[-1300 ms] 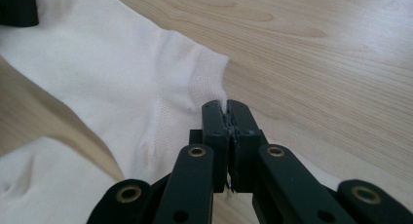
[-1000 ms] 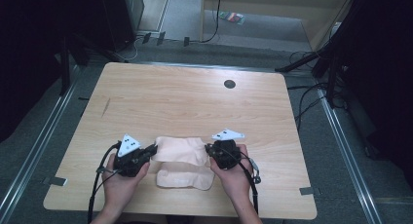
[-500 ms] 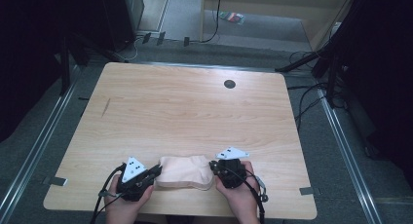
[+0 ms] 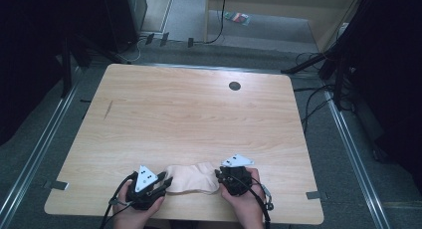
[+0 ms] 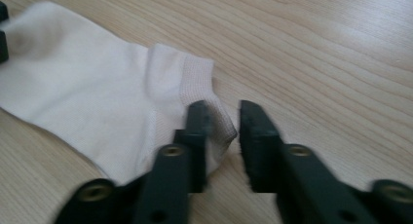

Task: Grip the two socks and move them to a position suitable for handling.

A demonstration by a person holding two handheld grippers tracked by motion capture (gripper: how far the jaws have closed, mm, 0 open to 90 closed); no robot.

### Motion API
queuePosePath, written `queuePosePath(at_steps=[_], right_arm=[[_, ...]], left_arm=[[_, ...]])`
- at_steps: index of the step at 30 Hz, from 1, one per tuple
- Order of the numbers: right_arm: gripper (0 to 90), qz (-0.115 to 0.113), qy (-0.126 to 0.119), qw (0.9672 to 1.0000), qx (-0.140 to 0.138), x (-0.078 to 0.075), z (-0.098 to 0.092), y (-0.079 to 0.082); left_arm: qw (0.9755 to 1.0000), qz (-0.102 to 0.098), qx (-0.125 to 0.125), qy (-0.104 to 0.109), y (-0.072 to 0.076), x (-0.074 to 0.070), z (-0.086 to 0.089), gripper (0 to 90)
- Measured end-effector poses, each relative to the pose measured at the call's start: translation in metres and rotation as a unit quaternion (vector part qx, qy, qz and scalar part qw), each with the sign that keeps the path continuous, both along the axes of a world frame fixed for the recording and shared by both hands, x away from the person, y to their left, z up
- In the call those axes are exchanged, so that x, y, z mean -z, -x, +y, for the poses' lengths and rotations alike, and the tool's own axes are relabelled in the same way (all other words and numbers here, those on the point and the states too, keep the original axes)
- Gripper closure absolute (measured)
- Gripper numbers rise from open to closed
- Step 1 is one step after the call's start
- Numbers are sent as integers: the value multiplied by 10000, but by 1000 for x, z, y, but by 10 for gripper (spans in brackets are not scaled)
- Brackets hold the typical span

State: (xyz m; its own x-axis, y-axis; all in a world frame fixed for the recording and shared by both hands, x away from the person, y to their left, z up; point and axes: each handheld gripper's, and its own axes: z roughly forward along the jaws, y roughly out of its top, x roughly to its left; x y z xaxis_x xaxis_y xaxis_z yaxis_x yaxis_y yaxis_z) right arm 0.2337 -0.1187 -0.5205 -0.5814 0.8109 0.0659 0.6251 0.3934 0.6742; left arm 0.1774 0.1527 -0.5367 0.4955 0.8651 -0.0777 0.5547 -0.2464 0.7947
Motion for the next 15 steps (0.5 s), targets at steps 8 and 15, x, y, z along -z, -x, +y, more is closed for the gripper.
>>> queuePosePath(at_steps=[8,15], right_arm=[[583,119,-684,9966,442,-6,-23,6],[532,257,-602,9968,453,7,-11,9]], left_arm=[[9991,-208,-222,290,-4,-9,19,548],[9994,-29,-237,248,-13,1,24,592]])
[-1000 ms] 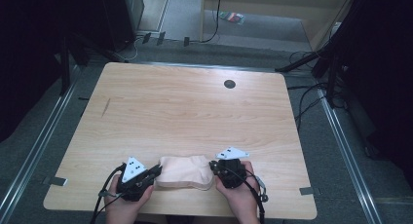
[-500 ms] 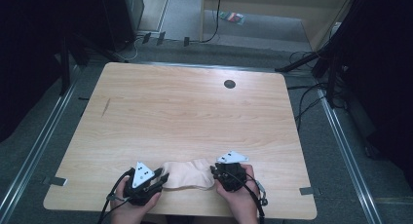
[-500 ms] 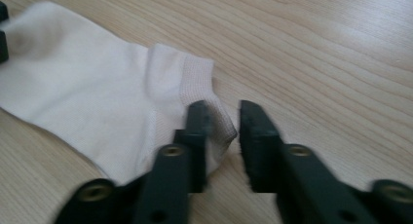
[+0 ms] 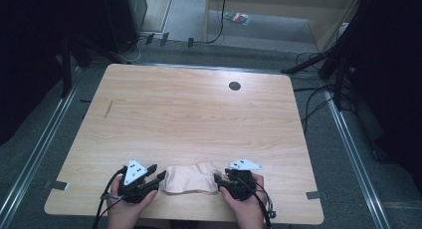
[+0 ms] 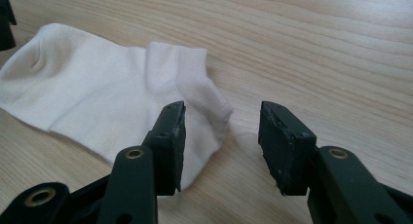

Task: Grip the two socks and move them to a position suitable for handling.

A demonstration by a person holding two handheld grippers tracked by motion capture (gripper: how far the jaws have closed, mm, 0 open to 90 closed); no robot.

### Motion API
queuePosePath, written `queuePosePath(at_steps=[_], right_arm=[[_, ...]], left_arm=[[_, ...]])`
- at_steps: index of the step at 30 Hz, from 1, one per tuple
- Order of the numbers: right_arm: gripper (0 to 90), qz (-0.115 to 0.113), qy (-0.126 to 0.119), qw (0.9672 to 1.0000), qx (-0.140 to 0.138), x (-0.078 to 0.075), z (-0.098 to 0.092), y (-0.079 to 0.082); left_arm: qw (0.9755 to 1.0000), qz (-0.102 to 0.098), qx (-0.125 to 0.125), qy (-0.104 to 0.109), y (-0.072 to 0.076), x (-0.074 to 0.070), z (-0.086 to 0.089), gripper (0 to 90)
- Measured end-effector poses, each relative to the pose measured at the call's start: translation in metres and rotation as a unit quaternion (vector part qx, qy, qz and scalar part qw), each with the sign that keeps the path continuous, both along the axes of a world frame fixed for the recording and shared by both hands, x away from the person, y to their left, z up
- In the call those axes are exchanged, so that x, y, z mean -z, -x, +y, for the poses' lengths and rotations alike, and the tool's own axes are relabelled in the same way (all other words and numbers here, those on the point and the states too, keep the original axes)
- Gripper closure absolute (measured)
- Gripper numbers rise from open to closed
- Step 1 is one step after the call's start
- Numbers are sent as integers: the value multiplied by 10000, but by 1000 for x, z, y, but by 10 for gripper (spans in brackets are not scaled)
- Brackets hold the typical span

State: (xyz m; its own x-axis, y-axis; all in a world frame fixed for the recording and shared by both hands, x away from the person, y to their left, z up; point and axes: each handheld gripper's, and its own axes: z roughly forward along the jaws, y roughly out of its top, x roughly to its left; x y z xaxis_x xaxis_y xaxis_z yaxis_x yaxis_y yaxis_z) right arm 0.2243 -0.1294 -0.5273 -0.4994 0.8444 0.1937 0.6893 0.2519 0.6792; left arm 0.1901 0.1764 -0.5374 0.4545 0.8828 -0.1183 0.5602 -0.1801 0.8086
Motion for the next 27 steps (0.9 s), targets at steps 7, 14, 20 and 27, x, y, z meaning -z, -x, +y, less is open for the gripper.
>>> queuePosePath(at_steps=[7,14,20,27], right_arm=[[646,-64,93,9999,-13,6,8,0],[872,-100,107,9997,-191,7,11,2],[886,-90,253,9995,-181,10,9,-1],[876,-118,245,9995,-153,11,9,-2]], left_arm=[[9994,174,70,-291,-5,12,-7,626],[9983,161,195,-534,-7,13,-10,856],[9978,129,125,-635,-12,13,-8,892],[9983,38,71,-577,-15,14,-3,855]])
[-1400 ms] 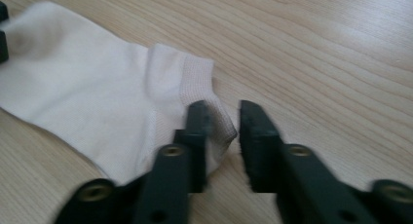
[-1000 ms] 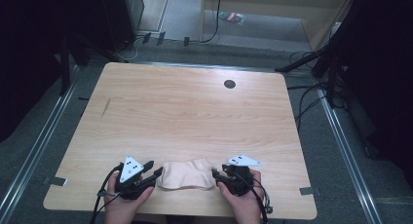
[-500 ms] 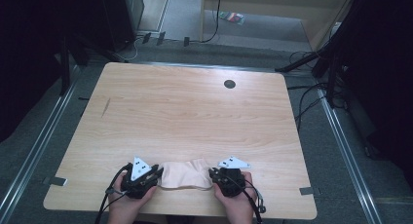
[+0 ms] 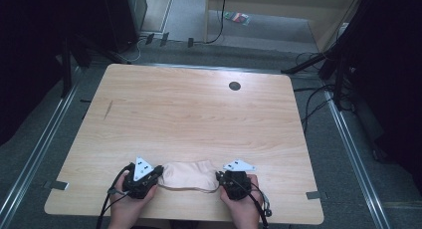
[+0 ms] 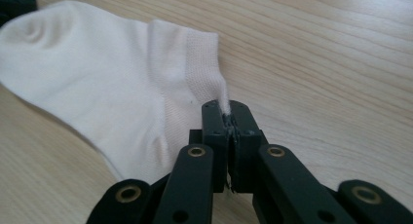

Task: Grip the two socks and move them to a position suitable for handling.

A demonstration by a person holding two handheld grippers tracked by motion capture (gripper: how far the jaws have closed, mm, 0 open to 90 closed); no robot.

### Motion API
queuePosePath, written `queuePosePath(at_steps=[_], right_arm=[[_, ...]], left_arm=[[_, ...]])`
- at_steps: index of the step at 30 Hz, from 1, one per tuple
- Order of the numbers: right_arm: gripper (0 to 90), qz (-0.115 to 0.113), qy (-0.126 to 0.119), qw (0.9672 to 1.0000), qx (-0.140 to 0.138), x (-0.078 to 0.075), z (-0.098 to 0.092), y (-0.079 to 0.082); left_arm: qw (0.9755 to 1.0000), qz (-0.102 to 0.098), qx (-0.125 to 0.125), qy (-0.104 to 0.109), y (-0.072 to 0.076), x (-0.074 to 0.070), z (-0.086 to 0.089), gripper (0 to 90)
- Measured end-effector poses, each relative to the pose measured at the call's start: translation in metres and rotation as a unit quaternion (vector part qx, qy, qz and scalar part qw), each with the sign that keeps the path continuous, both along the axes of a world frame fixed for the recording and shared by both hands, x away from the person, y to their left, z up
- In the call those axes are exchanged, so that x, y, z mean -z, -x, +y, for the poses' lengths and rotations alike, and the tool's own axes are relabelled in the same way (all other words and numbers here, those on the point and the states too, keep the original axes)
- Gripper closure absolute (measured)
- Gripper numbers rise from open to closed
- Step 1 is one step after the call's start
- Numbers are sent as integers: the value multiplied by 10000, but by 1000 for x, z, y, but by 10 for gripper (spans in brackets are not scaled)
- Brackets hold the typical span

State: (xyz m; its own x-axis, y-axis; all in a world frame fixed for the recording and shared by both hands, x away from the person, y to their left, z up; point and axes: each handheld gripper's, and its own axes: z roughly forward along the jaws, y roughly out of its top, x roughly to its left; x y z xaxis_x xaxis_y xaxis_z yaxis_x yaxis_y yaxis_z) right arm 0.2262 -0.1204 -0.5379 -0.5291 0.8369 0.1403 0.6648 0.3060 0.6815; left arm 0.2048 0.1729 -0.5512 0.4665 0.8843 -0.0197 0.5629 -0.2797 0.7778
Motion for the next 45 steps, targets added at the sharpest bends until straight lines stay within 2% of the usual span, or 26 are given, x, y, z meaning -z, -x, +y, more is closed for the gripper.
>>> queuePosePath(at_steps=[1,2,3,4,5,6,9,12,13,15,17,19,20,21,23,25,28,29,32,34,35,36,40,42,43,45], right_arm=[[836,12,-101,9999,-42,0,0,0],[707,-12,-169,9998,-46,-1,0,1],[659,-105,-170,9998,-14,-3,0,2],[674,-176,-177,9997,14,-5,0,4],[685,-244,-227,9994,44,-8,-1,5],[709,-327,-324,9989,75,-11,-3,7],[767,-510,-435,9977,98,-14,-3,10],[825,-498,-567,9971,-27,-15,1,12],[825,-498,-567,9971,-27,-15,1,12],[858,-384,-632,9971,-172,-13,4,12],[891,-237,-492,9980,-304,-6,10,11],[900,-174,-426,9985,-301,-4,12,10],[900,-105,-361,9989,-295,-1,14,9],[900,8,-210,9995,-242,4,16,7],[886,33,-351,9990,-268,3,14,7],[874,-94,-463,9984,-296,-2,13,9],[818,-249,-439,9987,-93,-8,7,11],[805,-278,-432,9987,-9,-8,5,11],[709,-90,-554,9983,164,-6,-2,7],[663,13,-530,9983,230,-4,-3,5],[663,13,-530,9983,230,-4,-3,5],[634,98,-475,9984,293,-2,-2,4],[698,156,-466,9983,312,0,-1,3],[779,118,-433,9986,277,1,0,4],[779,118,-433,9986,277,1,0,4],[874,97,-447,9988,174,0,1,4]], left_arm=[[10000,-46,-67,38,1,-1,2,791],[9997,-80,-121,183,2,-4,4,730],[9993,-137,-130,311,3,-7,8,713],[9986,-204,-144,457,4,-10,11,704],[9986,-204,-144,457,4,-10,11,710],[9971,-266,-112,701,7,-16,14,726],[9949,-342,190,930,11,-20,11,790],[9940,-225,588,890,12,-18,1,838],[9940,-225,588,890,12,-18,1,851],[9957,-67,597,706,10,-13,-4,884],[9974,230,438,526,4,-4,-4,890],[9976,304,389,491,3,-2,-3,895],[9971,312,398,560,3,-1,-1,895],[9963,264,440,691,3,-3,1,835],[9931,199,446,1066,4,-7,8,780],[9891,153,277,1441,2,-12,18,767],[9883,122,52,1521,-2,-15,29,765],[9886,165,51,1496,-3,-15,31,756],[9895,256,201,1410,-3,-13,26,722],[9921,327,317,1169,-4,-12,17,693],[9921,327,317,1169,-4,-12,17,690],[9962,269,249,792,-2,-10,9,696],[9983,166,324,453,1,-8,0,797],[9981,196,342,471,1,-8,-1,870],[9981,196,342,471,1,-8,-1,884],[9980,130,389,477,3,-11,-1,893]])
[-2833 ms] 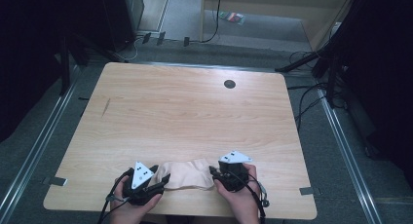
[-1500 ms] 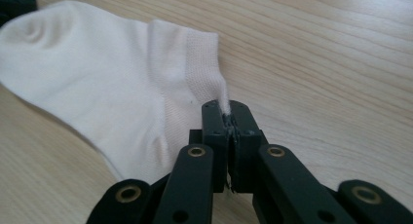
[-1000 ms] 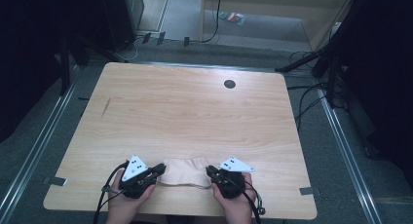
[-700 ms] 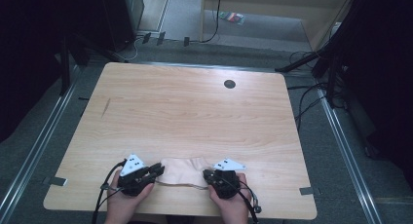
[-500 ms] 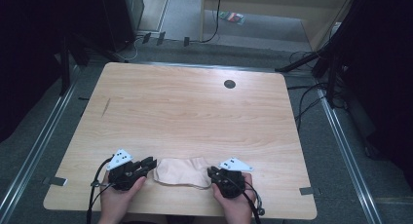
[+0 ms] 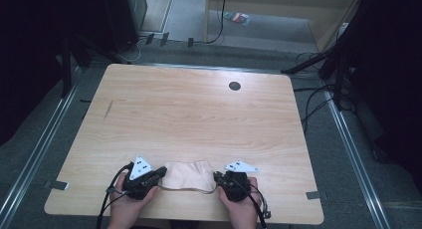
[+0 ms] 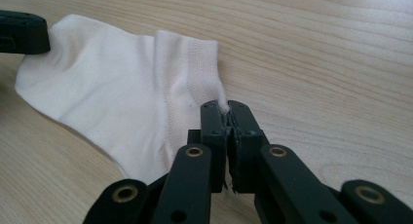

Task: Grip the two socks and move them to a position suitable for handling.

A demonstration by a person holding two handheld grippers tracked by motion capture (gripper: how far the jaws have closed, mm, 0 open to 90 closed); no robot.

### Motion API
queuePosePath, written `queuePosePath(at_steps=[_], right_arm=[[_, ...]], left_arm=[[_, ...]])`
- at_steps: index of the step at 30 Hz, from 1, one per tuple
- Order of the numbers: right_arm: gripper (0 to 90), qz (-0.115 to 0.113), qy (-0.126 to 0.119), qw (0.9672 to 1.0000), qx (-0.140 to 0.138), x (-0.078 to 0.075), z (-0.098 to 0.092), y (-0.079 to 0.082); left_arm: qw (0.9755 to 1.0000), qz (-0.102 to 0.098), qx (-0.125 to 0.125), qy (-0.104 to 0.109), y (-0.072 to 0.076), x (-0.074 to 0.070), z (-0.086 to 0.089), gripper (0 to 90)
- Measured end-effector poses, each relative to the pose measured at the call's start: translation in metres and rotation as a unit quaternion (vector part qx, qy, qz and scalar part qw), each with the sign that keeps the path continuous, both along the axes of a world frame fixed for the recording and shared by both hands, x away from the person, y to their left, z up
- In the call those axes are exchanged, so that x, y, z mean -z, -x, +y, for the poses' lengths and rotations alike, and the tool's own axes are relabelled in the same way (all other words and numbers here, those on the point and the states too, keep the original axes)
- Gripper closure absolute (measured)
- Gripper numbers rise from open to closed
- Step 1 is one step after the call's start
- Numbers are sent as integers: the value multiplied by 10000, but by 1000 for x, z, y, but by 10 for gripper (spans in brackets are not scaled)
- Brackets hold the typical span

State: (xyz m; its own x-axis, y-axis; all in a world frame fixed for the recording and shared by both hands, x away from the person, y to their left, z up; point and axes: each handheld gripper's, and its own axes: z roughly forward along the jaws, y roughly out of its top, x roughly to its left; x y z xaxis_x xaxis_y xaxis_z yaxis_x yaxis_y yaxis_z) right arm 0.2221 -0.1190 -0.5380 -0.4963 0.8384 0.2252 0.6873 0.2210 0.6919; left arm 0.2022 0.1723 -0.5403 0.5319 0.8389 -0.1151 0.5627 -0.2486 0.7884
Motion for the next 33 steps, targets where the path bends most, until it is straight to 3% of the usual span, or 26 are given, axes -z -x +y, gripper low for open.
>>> queuePosePath(at_steps=[8,11,14,18,21,24,25,26,28,31,33], right_arm=[[876,-144,-107,9998,-100,-10,1,5],[875,-186,-131,9996,-160,-12,4,8],[875,-157,-105,9996,-199,-11,7,7],[875,-101,-54,9998,-167,-6,8,5],[874,-82,-50,9999,-136,-6,6,4],[868,-110,-67,9998,-147,-6,5,4],[770,-165,-65,9998,-45,-8,3,4],[718,-210,-33,9998,38,-8,2,4],[736,-382,-93,9992,112,-12,1,6],[839,-614,-226,9978,-117,-18,5,12],[875,-578,-218,9977,-293,-17,12,14]], left_arm=[[9997,-203,-6,112,6,-20,6,893],[9995,-281,-131,-45,8,-24,11,893],[9996,-208,-147,-89,7,-22,12,892],[9993,116,-121,-328,-1,-7,8,870],[9995,147,-92,-246,-2,-1,5,782],[9995,-16,-213,-244,-1,-4,5,649],[9994,-203,-276,-95,2,-10,8,638],[9992,-285,-293,1,3,-13,9,643],[9988,-349,-261,201,5,-16,14,724],[9993,-157,-156,302,2,-13,16,863],[9996,-23,-103,273,-2,-6,13,898]])
